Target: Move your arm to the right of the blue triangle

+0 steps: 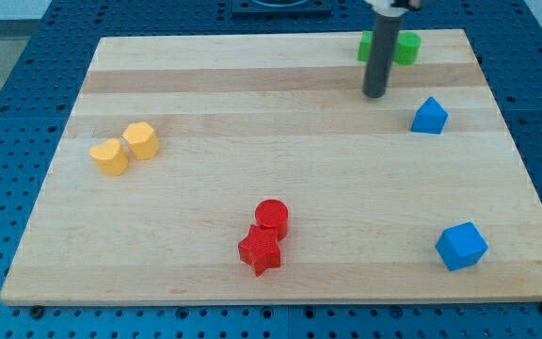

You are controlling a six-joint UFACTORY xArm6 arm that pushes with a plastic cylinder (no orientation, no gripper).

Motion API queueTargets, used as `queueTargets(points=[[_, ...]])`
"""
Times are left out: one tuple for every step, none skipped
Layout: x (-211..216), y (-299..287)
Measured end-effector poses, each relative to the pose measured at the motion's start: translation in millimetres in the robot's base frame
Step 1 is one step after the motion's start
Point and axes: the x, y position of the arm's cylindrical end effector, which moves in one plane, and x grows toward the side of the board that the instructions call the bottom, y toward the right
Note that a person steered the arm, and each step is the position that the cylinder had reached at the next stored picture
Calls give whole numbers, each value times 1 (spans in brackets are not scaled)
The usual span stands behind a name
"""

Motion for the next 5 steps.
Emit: queueTargets(points=[[0, 48], [0, 66], [10, 74], [43, 74], [81, 73]])
